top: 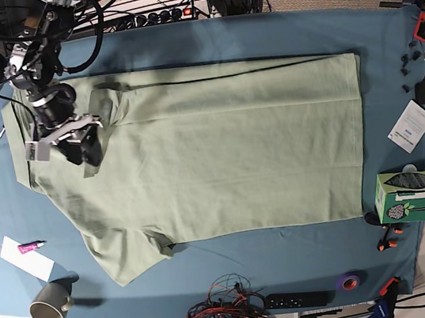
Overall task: Fold the T-shirt properly
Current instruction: 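Fold the grasped sleeve inward over the shirt body with the right gripper, then open the right gripper and raise it away from the sleeve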
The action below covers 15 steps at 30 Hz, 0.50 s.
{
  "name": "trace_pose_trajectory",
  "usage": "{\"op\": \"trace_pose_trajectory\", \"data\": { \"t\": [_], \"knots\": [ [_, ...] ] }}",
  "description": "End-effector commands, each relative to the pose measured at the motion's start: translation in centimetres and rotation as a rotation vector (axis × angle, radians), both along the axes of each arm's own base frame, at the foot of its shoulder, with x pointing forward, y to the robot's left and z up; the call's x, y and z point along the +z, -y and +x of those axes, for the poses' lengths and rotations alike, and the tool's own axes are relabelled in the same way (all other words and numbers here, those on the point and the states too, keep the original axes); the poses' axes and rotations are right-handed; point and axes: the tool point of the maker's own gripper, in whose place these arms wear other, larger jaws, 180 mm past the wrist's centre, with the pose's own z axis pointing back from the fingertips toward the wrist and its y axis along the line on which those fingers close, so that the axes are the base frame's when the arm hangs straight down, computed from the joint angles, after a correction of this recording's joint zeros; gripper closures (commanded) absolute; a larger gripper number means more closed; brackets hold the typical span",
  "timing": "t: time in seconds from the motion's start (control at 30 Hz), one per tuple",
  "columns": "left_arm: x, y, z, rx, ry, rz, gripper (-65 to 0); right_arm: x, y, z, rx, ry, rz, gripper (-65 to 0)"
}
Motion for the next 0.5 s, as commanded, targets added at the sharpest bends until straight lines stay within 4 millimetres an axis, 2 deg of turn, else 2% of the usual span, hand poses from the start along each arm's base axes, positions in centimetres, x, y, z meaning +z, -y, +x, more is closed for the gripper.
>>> {"op": "trace_pose_trajectory", "data": {
  "t": [0.0, 0.2, 0.37, 0.47],
  "knots": [
    [1.6, -0.2, 0.6, -0.011, 0.049, 0.013, -29.6, 1.7, 1.1, 0.4, -0.023, 0.062, -0.005, -28.1],
    [1.6, -0.2, 0.6, -0.011, 0.049, 0.012, -29.6, 2.3, 6.2, -2.6, -0.159, 0.044, 0.079, -28.1],
    [1.6, -0.2, 0.6, -0.011, 0.049, 0.012, -29.6, 2.7, 10.8, -4.8, -0.257, -0.003, 0.012, -28.1],
    [1.6, -0.2, 0.6, -0.011, 0.05, 0.012, -29.6, 3.0, 12.4, -5.8, -0.28, -0.023, -0.026, -28.1]
  ]
}}
